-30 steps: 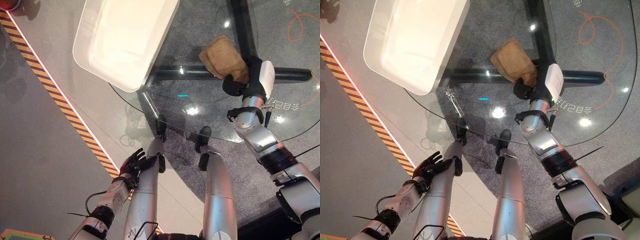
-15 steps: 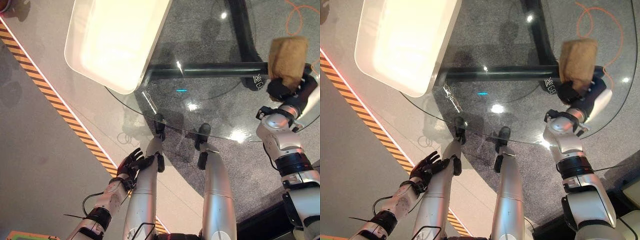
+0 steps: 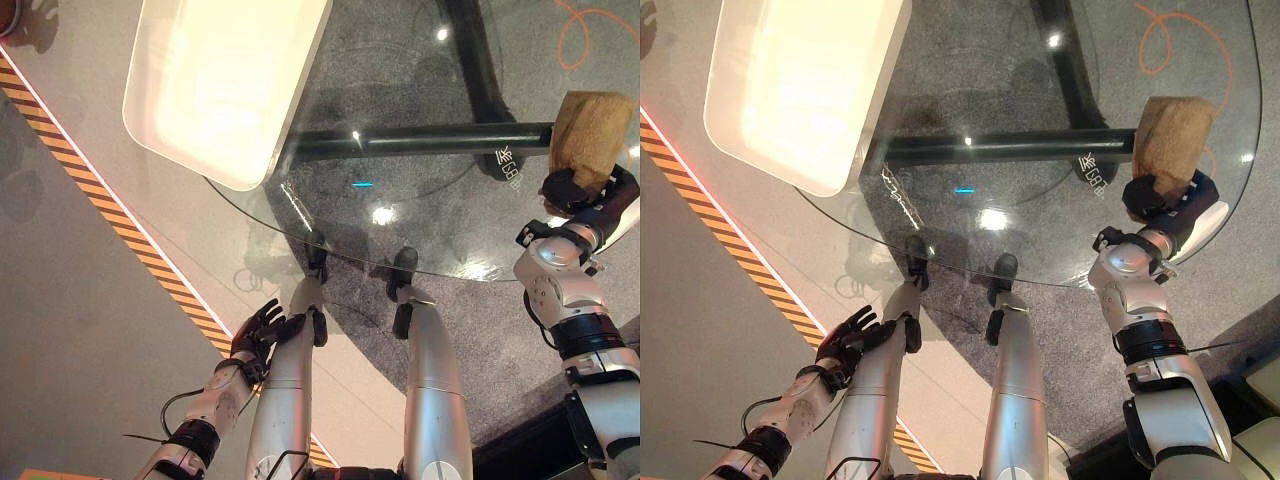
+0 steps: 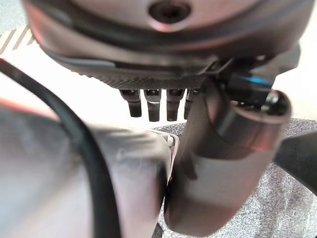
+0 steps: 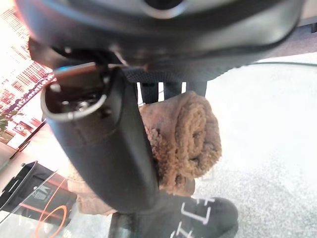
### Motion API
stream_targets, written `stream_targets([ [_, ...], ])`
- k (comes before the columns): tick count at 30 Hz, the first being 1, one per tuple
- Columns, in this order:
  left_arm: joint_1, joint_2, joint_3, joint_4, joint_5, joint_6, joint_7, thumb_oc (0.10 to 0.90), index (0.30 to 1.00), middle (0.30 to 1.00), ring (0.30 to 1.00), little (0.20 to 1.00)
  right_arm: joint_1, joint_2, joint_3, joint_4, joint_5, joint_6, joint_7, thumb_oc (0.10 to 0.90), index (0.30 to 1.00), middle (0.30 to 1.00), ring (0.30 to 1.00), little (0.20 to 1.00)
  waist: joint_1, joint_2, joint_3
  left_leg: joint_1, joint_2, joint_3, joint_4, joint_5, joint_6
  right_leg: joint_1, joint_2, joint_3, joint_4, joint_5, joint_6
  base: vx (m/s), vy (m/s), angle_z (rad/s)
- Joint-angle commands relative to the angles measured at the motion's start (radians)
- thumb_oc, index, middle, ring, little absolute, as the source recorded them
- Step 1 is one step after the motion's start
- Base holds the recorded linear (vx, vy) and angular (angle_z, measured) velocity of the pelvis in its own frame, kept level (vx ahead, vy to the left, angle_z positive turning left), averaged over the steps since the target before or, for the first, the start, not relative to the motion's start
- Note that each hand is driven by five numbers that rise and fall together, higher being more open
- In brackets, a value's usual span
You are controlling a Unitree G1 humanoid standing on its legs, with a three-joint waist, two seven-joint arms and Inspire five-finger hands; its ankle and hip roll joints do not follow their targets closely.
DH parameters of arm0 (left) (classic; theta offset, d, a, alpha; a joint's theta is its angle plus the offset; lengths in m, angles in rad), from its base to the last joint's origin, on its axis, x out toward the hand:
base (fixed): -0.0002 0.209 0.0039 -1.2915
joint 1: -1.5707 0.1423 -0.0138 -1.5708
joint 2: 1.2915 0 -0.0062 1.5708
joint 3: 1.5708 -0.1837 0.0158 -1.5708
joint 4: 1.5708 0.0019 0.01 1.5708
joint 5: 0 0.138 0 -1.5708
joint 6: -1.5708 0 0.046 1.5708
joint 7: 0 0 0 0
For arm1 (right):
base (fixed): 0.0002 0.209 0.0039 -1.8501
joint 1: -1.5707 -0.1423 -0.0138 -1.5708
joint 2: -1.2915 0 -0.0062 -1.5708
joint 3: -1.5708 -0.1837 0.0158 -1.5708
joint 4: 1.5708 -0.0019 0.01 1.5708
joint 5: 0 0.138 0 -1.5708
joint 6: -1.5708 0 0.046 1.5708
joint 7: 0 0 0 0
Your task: Wipe the table with a cloth and put it in the basket.
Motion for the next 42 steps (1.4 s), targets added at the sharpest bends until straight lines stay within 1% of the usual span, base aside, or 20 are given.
stream_targets([
  [1,0.139,-0.023,-0.031,0.054,0.002,0.029,0.001,0.800,0.900,0.900,0.900,0.900,-0.054,-0.109,-0.007,-0.129,-0.142,-0.037,0.001,0.100,0.300,0.300,0.300,0.200,0.017,0.025,-0.017,0.018,-0.045,0.033,0.202,-0.269,-0.017,0.017,0.081,-0.013,-0.214,0.151,0.036,0.00,0.031,0.00],
  [2,0.137,-0.026,-0.031,0.055,0.002,0.029,0.003,0.800,0.900,0.900,0.900,0.900,-0.062,-0.107,-0.001,-0.132,-0.158,-0.029,0.017,0.100,0.300,0.300,0.300,0.200,0.017,0.025,-0.017,0.019,-0.046,0.034,0.202,-0.269,-0.017,0.019,0.082,-0.012,-0.213,0.149,0.036,-0.05,0.022,0.00],
  [3,0.120,-0.027,-0.026,0.054,0.003,0.030,0.005,0.800,0.900,0.900,0.900,0.900,-0.082,-0.109,0.000,-0.137,-0.169,-0.022,0.024,0.100,0.300,0.300,0.300,0.200,0.014,0.022,-0.017,-0.013,-0.049,0.042,0.196,-0.238,-0.012,-0.010,0.077,-0.018,-0.225,0.180,0.028,-0.06,0.013,0.01],
  [4,0.117,-0.029,-0.024,0.053,0.004,0.032,0.006,0.800,0.900,0.900,0.900,0.900,-0.094,-0.106,0.008,-0.147,-0.184,-0.003,0.040,0.100,0.300,0.300,0.300,0.200,0.015,0.022,-0.017,-0.015,-0.050,0.042,0.195,-0.236,-0.011,-0.012,0.076,-0.018,-0.225,0.180,0.028,-0.06,0.009,0.03],
  [6,0.116,-0.030,-0.021,0.053,0.008,0.036,0.003,0.800,0.900,0.900,0.900,0.900,-0.101,-0.104,0.019,-0.156,-0.193,0.013,0.061,0.100,0.300,0.300,0.300,0.200,0.016,0.021,-0.017,-0.014,-0.050,0.042,0.194,-0.235,-0.012,-0.011,0.077,-0.018,-0.224,0.180,0.028,0.00,0.000,0.00],
  [7,0.115,-0.030,-0.020,0.055,0.010,0.040,0.002,0.800,0.900,0.900,0.900,0.900,-0.108,-0.102,0.030,-0.167,-0.210,0.033,0.094,0.100,0.300,0.300,0.300,0.200,0.017,0.020,-0.017,-0.012,-0.051,0.041,0.192,-0.234,-0.012,-0.009,0.077,-0.019,-0.225,0.180,0.029,0.00,0.000,0.00],
  [8,0.115,-0.031,-0.020,0.054,0.011,0.041,0.003,0.800,0.900,0.900,0.900,0.900,-0.107,-0.099,0.037,-0.175,-0.218,0.042,0.103,0.100,0.300,0.300,0.300,0.200,0.017,0.021,-0.017,-0.013,-0.052,0.040,0.193,-0.234,-0.012,-0.010,0.077,-0.020,-0.224,0.180,0.029,0.00,0.000,0.00],
  [9,0.117,-0.034,-0.020,0.053,0.020,0.043,0.003,0.800,0.900,0.900,0.900,0.900,-0.103,-0.087,0.062,-0.203,-0.263,0.080,0.156,0.100,0.300,0.300,0.300,0.200,0.020,0.019,-0.017,-0.013,-0.053,0.039,0.192,-0.234,-0.011,-0.009,0.076,-0.023,-0.225,0.179,0.030,0.06,0.001,0.01],
  [10,0.134,-0.034,-0.025,0.054,0.022,0.044,0.002,0.800,0.900,0.900,0.900,0.900,-0.088,-0.083,0.069,-0.204,-0.272,0.086,0.170,0.100,0.300,0.300,0.300,0.200,0.024,0.022,-0.017,0.019,-0.050,0.032,0.200,-0.265,-0.017,0.019,0.081,-0.018,-0.211,0.148,0.037,0.06,0.004,0.00],
  [15,0.126,-0.044,-0.023,0.062,0.033,0.040,0.000,0.800,0.900,0.900,0.900,0.900,-0.094,-0.048,0.145,-0.251,-0.332,0.154,0.287,0.100,0.300,0.300,0.300,0.200,0.027,0.028,-0.017,0.017,-0.049,0.039,0.193,-0.261,-0.018,0.015,0.076,-0.022,-0.218,0.149,0.038,0.01,0.003,0.00],
  [27,0.119,-0.068,-0.017,0.090,0.049,0.010,-0.016,0.800,0.900,0.900,0.900,0.900,-0.083,0.058,0.277,-0.292,-0.413,0.215,0.438,0.100,0.300,0.300,0.300,0.200,0.035,0.036,-0.017,0.006,-0.048,0.054,0.195,-0.254,-0.023,0.003,0.065,-0.028,-0.211,0.144,0.036,0.00,0.000,0.00],
  [29,0.118,-0.067,-0.017,0.088,0.052,0.011,-0.018,0.800,0.900,0.900,0.900,0.900,-0.081,0.063,0.288,-0.298,-0.411,0.218,0.449,0.100,0.300,0.300,0.300,0.200,0.036,0.036,-0.017,0.007,-0.049,0.055,0.194,-0.254,-0.022,0.004,0.063,-0.030,-0.212,0.144,0.037,0.00,0.000,0.00],
  [34,0.119,-0.067,-0.019,0.083,0.067,0.012,-0.025,0.800,0.900,0.900,0.900,0.900,-0.087,0.089,0.338,-0.343,-0.414,0.207,0.526,0.100,0.300,0.300,0.300,0.200,0.041,0.036,-0.017,0.006,-0.049,0.056,0.196,-0.253,-0.022,0.001,0.059,-0.031,-0.210,0.146,0.039,0.00,0.000,0.00],
  [38,0.117,-0.067,-0.023,0.078,0.068,0.007,-0.019,0.800,0.900,0.900,0.900,0.900,-0.101,0.101,0.366,-0.377,-0.433,0.196,0.565,0.100,0.300,0.300,0.300,0.200,0.045,0.034,-0.017,0.006,-0.048,0.057,0.199,-0.253,-0.022,0.001,0.057,-0.033,-0.207,0.146,0.040,0.00,0.000,0.00],
  [42,0.108,-0.067,-0.026,0.071,0.068,0.002,-0.013,0.800,0.900,0.900,0.900,0.900,-0.120,0.118,0.400,-0.419,-0.457,0.214,0.593,0.100,0.300,0.300,0.300,0.200,0.049,0.032,-0.017,0.003,-0.045,0.058,0.206,-0.255,-0.022,-0.003,0.055,-0.036,-0.198,0.144,0.041,0.01,0.002,0.08],
])
